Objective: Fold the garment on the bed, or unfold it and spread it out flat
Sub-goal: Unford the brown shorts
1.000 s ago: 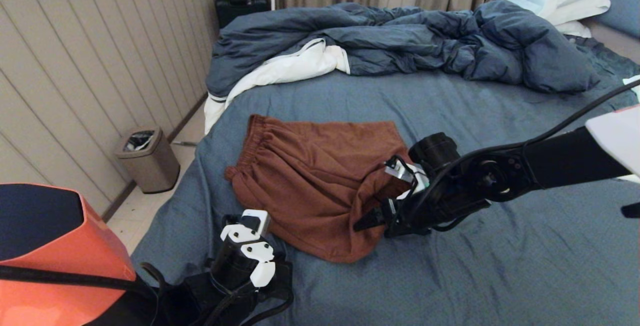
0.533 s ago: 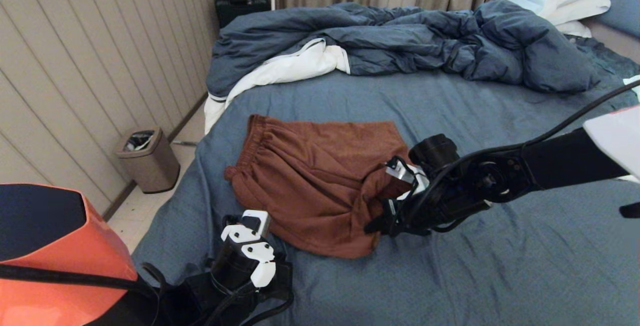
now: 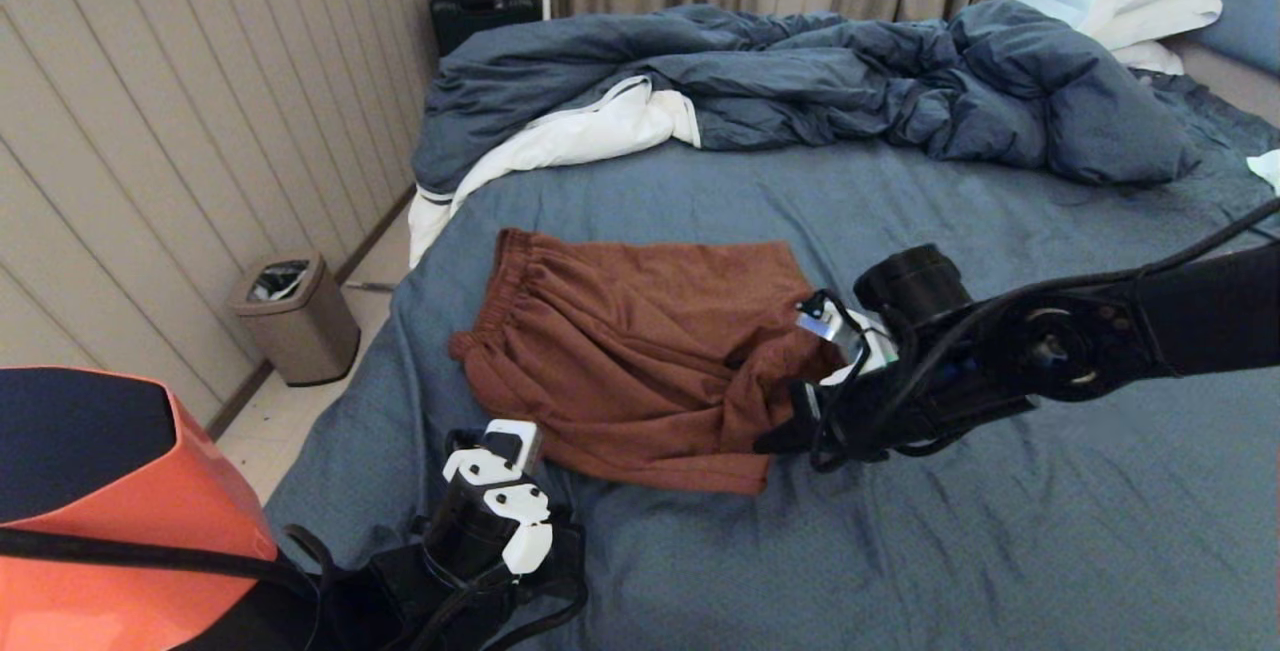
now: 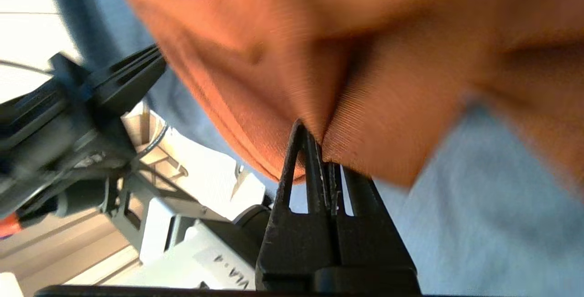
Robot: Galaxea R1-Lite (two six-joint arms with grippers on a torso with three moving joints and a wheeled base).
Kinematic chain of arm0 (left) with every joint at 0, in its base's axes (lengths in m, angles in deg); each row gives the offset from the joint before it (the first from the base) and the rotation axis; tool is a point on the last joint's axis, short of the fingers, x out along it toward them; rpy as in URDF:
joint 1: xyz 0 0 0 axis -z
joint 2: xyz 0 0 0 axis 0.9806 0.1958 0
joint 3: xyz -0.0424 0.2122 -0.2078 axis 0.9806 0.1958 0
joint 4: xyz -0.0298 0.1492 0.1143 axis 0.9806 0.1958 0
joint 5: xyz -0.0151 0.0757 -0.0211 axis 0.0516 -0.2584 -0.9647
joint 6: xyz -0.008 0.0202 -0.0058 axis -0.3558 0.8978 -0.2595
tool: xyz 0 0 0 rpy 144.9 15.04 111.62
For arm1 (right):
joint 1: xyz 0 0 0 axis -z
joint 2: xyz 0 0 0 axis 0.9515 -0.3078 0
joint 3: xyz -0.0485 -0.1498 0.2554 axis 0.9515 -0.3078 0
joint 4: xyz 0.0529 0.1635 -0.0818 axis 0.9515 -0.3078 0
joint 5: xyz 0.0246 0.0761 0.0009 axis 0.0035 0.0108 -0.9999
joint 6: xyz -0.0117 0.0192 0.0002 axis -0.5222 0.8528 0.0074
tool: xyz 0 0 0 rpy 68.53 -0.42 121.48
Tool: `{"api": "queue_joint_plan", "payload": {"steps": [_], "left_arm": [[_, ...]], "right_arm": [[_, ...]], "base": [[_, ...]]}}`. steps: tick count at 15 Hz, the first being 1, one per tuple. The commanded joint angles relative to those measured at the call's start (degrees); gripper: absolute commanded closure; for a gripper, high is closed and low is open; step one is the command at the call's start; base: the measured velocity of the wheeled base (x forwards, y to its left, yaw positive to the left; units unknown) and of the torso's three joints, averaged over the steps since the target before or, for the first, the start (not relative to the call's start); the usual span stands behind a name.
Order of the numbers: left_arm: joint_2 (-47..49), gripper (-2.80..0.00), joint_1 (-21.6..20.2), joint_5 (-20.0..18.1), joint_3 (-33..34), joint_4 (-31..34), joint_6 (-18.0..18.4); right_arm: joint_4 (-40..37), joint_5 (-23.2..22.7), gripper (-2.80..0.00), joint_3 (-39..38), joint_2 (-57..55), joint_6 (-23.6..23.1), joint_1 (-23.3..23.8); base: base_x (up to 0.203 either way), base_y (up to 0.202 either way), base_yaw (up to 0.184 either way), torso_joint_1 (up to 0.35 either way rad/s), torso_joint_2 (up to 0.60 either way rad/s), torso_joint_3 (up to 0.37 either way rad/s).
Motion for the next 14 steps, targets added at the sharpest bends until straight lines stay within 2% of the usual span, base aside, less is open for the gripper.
{"api": "queue_joint_plan", "payload": {"steps": [1,7,14], "left_arm": [[0.1,0.00,0.0,0.1,0.0,-0.3,-0.2],[-0.2,0.00,0.0,0.1,0.1,-0.3,-0.2],[-0.2,0.00,0.0,0.1,0.3,-0.3,-0.2]], "right_arm": [[-0.3,-0.1,0.00,-3.9,6.8,0.2,-0.1],[-10.9,0.0,0.00,-10.6,15.1,0.5,-0.1],[-11.2,0.1,0.00,-16.4,15.0,-0.2,0.1]], "base": [[0.000,0.000,0.000,0.000,0.00,0.000],[0.000,0.000,0.000,0.000,0.00,0.000],[0.000,0.000,0.000,0.000,0.00,0.000]]}}
